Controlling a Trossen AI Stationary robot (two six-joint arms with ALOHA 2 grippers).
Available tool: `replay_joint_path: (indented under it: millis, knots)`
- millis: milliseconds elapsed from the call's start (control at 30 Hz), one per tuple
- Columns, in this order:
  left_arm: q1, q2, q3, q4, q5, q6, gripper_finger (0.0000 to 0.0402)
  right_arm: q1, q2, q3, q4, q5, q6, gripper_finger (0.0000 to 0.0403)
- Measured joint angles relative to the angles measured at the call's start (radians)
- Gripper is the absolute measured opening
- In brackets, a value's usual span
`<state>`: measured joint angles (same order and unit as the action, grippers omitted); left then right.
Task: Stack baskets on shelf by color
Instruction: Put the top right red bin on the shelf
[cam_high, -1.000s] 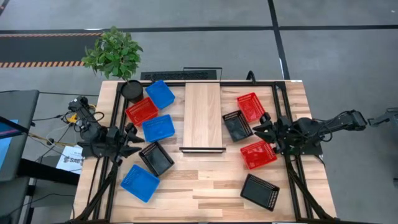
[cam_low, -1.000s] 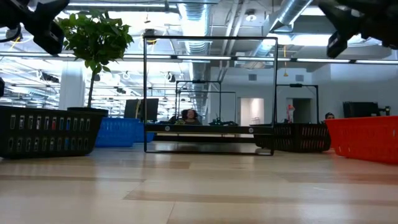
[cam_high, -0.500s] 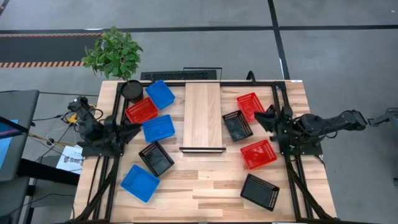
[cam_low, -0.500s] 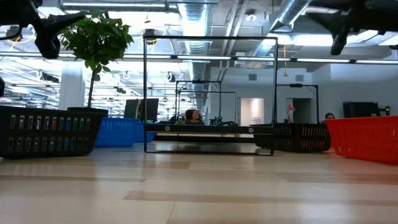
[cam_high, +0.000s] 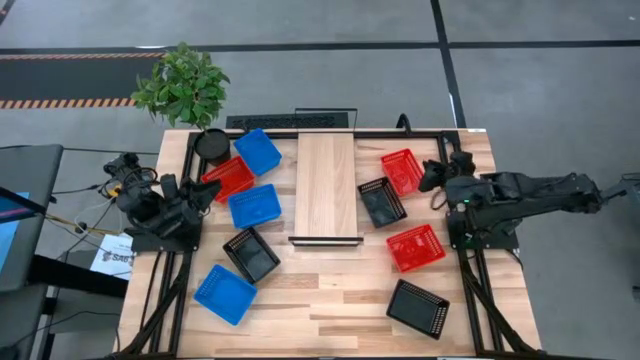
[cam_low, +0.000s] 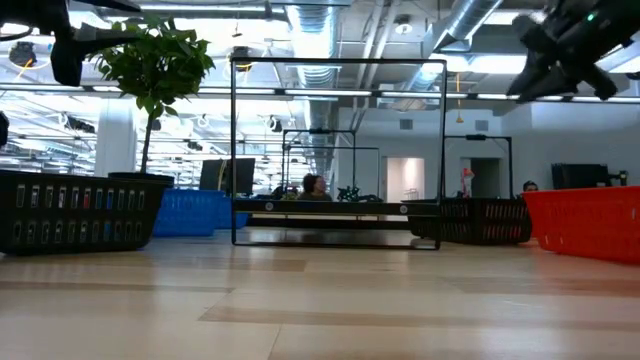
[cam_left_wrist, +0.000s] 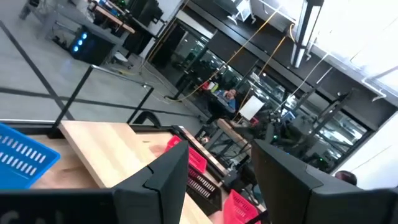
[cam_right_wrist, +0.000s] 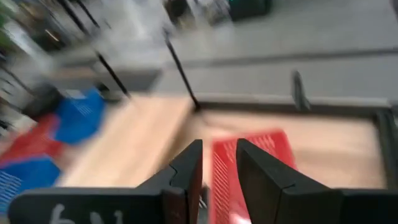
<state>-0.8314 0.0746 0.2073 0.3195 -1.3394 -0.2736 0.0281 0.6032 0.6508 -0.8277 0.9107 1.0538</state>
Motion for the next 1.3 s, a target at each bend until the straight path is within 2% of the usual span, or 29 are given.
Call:
replay_joint_path:
  millis: [167,300,400,500,667,733,867,1300]
  knots:
    - [0.000,0.000,0.000,0.000,0.047,-0.007,0.0167,-0.155,0.129,0.003,-0.035,-0.188,0.034,0.0122]
    - [0.000,0.000,0.000,0.000,0.069,-0.055,0.0167,-0.291,0.216,0.004,-0.034,-0.250,0.024,0.0124]
    - [0.000,0.000,0.000,0.000,0.114,-0.084,0.0167,-0.386,0.258,0.004,-0.031,-0.283,-0.044,0.0133]
    - [0.000,0.000,0.000,0.000,0.129,-0.092,0.0167,-0.464,0.293,0.004,-0.015,-0.349,-0.097,0.0156]
    - [0.000,0.000,0.000,-0.006,0.132,-0.073,0.0167,-0.568,0.326,0.005,0.065,-0.527,-0.250,0.0219]
    - [0.000,0.000,0.000,-0.027,0.135,-0.071,0.0167,-0.604,0.340,0.005,0.069,-0.565,-0.274,0.0240]
    - [0.000,0.000,0.000,-0.075,0.136,-0.089,0.0167,-0.659,0.396,0.005,0.061,-0.572,-0.302,0.0254]
    - [0.000,0.000,0.000,-0.123,0.094,-0.134,0.0167,-0.761,0.630,0.005,0.087,-0.571,-0.331,0.0255]
